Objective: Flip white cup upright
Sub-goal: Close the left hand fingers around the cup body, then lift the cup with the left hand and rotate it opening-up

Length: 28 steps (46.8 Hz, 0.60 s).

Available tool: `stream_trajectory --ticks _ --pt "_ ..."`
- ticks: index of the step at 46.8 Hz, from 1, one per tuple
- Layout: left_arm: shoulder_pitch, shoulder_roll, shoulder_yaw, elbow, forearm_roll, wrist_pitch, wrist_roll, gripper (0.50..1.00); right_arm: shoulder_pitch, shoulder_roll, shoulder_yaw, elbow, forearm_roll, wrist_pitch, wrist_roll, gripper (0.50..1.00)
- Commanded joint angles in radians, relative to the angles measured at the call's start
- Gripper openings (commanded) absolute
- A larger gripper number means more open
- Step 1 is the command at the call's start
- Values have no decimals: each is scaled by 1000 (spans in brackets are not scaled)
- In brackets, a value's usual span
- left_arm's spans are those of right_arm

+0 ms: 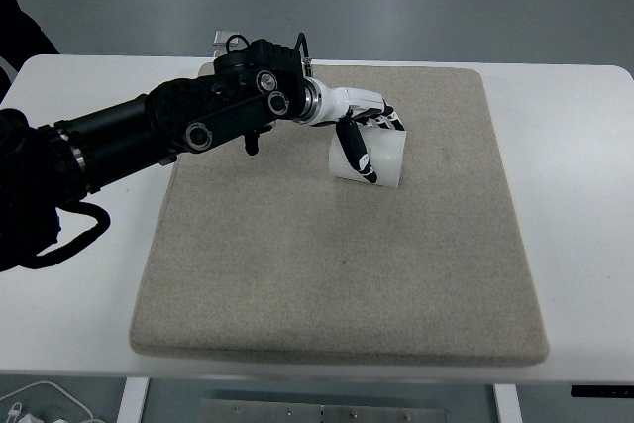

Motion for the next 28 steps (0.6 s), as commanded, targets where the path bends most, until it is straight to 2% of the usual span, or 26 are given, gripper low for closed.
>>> stream_trajectory --ticks 1,11,20,28 --pt "2 13 -32 1 -4 0 -9 572 0 0 0 0 0 0 0 930" --pt "11 54 -160 15 -29 -4 -38 572 0 0 0 0 0 0 0 930" --pt "40 91 -213 27 -201 -4 -61 572 0 0 0 0 0 0 0 930" --pt "43 139 -225 27 -303 -10 -121 574 0 0 0 0 0 0 0 930"
